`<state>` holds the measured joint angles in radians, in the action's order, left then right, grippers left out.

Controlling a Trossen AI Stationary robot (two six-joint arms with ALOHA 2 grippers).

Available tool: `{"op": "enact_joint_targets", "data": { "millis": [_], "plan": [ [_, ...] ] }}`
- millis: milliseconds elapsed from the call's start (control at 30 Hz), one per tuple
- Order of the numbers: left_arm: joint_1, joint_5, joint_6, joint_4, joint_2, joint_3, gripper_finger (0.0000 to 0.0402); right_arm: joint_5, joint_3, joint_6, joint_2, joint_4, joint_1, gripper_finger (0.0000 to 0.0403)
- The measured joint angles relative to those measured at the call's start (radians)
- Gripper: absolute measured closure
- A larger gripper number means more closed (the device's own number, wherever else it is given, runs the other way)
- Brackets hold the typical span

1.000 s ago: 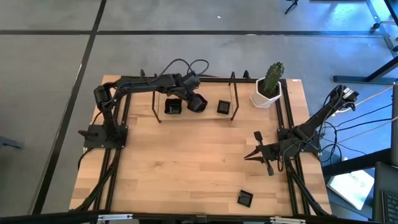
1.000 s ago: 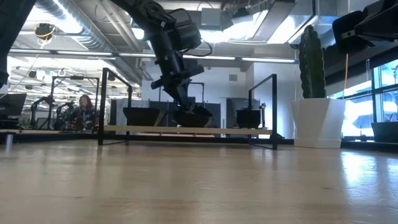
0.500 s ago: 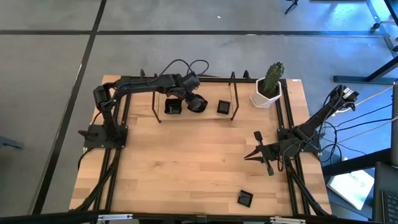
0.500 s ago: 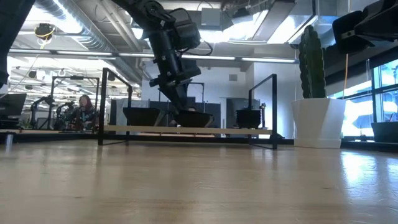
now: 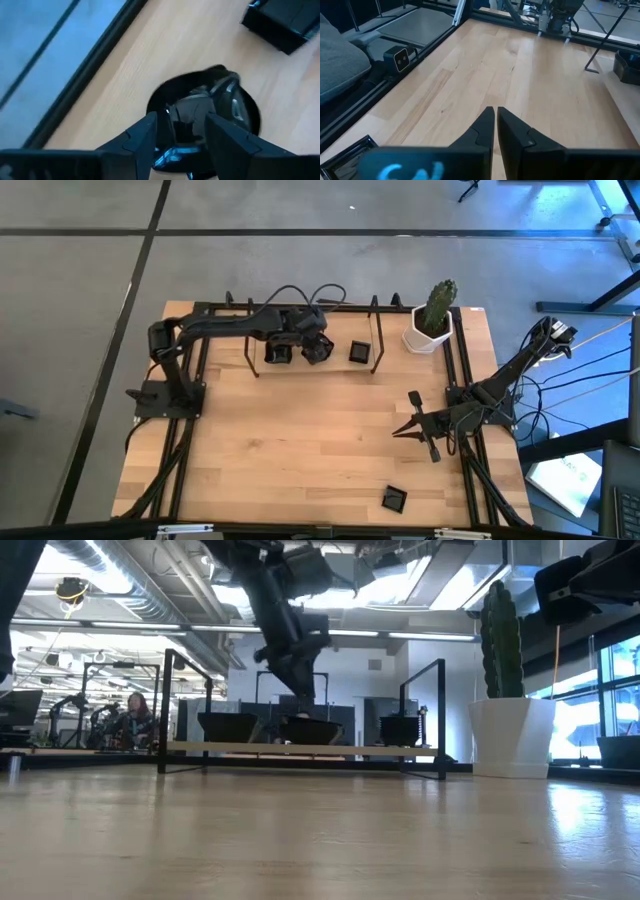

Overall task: Pick & Place Mini shaped plates
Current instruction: Stack the leaf-shaped plate on the top of the leaf-shaped plate on the shelf

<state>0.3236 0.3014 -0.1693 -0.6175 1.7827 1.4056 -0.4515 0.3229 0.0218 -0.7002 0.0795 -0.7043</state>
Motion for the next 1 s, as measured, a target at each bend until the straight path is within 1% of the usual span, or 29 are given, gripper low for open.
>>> {"op": "enact_joint_targets", "data": {
  "millis": [133,300,400,500,567,700,867,900,1000],
  "plan": [
    [-0.023,0.024,0.048,-0.012,-0.033,0.017,0.0242,-0.001,0.000,-0.017,0.000,0.001,0.000,0.0379],
    [-0.064,0.017,0.234,-0.045,-0.085,0.018,0.0242,-0.009,0.000,-0.050,0.000,0.009,0.001,0.0379],
    [-0.080,0.060,0.262,-0.035,-0.099,0.018,0.0243,-0.024,0.000,-0.054,0.000,0.009,0.002,0.0379],
    [-0.056,0.145,0.239,-0.014,-0.102,0.018,0.0253,-0.027,0.000,-0.052,0.000,0.008,0.002,0.0379],
    [-0.027,0.161,0.209,-0.012,-0.097,0.018,0.0267,-0.027,0.000,-0.051,0.000,0.007,0.002,0.0379],
    [0.032,0.140,0.183,0.013,-0.047,0.018,0.0308,-0.027,0.000,-0.053,0.000,0.006,0.002,0.0379],
    [0.084,0.035,0.224,0.119,0.028,0.018,0.0380,-0.027,0.000,-0.054,0.000,0.003,0.002,0.0379],
    [0.091,0.031,0.229,0.144,0.042,0.018,0.0390,-0.027,0.000,-0.054,0.000,0.002,0.002,0.0379],
    [0.105,0.036,0.232,0.189,0.071,0.018,0.0396,-0.027,0.000,-0.053,0.000,0.000,0.002,0.0379]
  ]
}}
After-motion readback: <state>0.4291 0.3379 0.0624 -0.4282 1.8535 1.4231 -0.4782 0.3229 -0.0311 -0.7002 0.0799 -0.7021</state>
